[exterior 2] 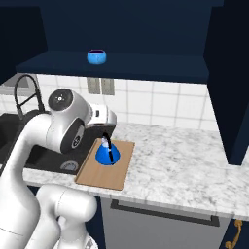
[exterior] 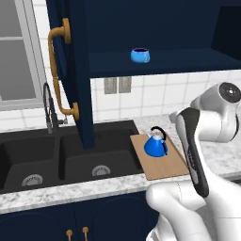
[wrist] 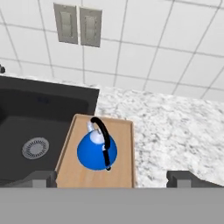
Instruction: Pick the kettle from the counter and place it on the tray. Then pick the mug from the cabinet and place it on the tray. Then close the cabinet doors.
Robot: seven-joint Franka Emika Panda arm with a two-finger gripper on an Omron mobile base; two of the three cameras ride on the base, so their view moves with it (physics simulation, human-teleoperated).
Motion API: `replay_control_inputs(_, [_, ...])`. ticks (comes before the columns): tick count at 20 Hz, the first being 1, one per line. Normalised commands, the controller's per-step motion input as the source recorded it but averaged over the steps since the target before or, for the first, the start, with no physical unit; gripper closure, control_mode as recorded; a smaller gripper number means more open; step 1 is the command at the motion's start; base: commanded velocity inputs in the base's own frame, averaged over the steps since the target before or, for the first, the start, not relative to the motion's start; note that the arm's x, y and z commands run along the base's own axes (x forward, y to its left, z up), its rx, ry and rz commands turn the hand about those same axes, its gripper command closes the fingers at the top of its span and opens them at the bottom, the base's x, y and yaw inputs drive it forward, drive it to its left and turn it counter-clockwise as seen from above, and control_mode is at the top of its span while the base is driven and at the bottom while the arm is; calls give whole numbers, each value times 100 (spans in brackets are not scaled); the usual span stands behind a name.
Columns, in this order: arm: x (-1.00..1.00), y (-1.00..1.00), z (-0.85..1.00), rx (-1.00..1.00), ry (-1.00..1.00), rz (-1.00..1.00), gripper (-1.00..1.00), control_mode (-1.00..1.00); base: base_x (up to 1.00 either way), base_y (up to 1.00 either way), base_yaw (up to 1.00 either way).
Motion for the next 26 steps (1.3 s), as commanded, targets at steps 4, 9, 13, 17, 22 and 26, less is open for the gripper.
replay_control_inputs(4, [-13, 8, 100, 11, 6, 0, -100, -100, 0, 0, 0])
replay_control_inputs(9, [-3, 2, 57, 9, 0, 2, -100, -100, 0, 0, 0])
replay_control_inputs(13, [0, 0, 0, 0, 0, 0, -100, -100, 0, 0, 0])
replay_control_inputs(17, [0, 0, 30, 1, -17, 0, -100, -100, 0, 0, 0])
replay_control_inputs(22, [2, 35, 47, 6, -27, 0, -100, -100, 0, 0, 0])
replay_control_inputs(26, [20, 55, 31, 4, -2, 0, -100, -100, 0, 0, 0])
